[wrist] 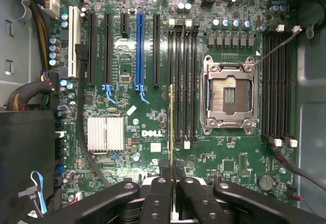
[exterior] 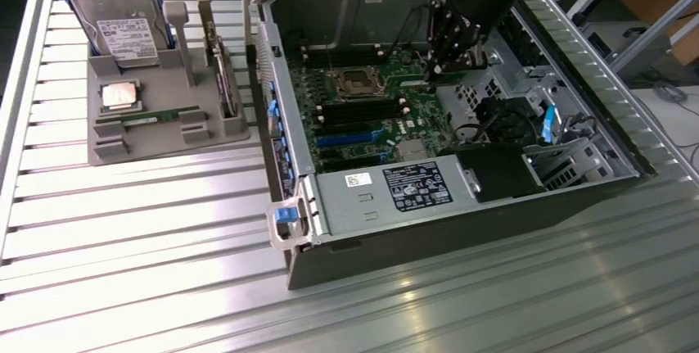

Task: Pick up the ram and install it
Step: 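Insert the ram into the slot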

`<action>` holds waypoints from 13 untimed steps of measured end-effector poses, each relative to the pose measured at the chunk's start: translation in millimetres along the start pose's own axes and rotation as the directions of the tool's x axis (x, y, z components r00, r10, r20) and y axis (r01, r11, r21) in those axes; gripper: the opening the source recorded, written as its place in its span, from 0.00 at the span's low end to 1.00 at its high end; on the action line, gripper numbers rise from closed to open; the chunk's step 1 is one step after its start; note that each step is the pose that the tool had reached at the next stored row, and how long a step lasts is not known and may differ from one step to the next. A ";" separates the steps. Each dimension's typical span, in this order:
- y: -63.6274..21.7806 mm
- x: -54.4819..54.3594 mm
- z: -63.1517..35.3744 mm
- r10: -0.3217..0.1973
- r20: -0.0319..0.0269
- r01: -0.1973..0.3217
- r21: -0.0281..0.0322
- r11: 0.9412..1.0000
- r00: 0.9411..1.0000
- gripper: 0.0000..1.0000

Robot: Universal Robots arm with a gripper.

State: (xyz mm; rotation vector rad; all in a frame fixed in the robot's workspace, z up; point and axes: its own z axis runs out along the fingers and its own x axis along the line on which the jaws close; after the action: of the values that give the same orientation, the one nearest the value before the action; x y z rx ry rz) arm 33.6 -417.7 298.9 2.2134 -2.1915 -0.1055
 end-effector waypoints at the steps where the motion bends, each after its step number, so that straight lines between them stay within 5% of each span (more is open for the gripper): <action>1: 0.0 0.0 0.6 0.000 0.000 0.000 0.000 1.000 1.000 0.13; 13: -0.3 0.3 6.0 0.000 0.000 0.000 0.000 1.000 1.000 0.13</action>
State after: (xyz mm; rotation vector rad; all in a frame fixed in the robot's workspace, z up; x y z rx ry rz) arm 33.6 -417.8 292.8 2.2133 -2.1915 -0.1055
